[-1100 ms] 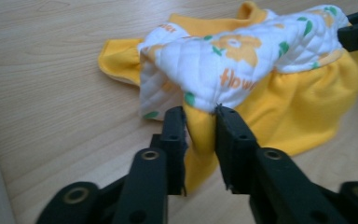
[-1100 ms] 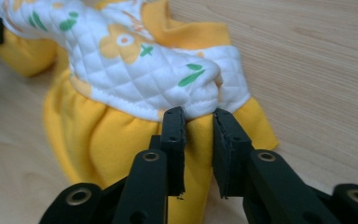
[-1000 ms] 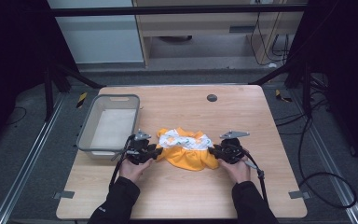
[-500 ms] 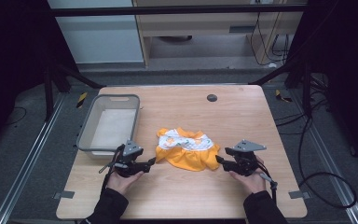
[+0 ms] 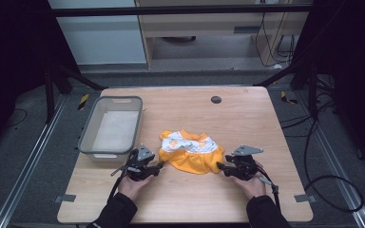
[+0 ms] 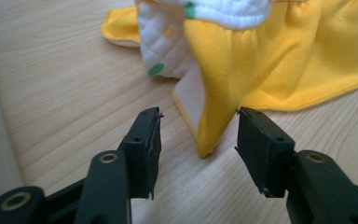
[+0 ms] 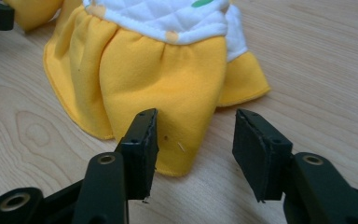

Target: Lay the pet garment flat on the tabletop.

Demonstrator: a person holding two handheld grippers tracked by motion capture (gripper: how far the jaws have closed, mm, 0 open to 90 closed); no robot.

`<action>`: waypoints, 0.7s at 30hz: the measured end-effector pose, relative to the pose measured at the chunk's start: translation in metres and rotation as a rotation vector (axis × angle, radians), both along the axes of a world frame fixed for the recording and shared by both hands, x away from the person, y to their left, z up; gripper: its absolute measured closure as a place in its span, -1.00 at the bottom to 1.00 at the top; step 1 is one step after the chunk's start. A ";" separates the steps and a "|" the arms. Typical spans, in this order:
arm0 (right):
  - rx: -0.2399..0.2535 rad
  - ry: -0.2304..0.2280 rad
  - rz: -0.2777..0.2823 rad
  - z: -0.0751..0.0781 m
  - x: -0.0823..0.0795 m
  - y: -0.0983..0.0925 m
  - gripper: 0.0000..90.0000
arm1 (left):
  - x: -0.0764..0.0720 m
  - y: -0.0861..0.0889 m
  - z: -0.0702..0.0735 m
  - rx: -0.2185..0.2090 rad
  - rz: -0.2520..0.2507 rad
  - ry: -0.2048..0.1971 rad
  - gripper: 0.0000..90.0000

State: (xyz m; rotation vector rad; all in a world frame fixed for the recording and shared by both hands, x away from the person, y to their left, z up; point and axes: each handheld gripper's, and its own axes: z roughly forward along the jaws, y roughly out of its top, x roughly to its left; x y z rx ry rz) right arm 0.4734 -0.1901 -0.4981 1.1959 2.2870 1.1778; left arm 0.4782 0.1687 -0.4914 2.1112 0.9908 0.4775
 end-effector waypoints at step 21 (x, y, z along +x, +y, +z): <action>0.100 -0.026 0.102 0.034 -0.025 -0.007 0.93 | -0.028 0.021 0.041 -0.166 -0.088 0.025 0.92</action>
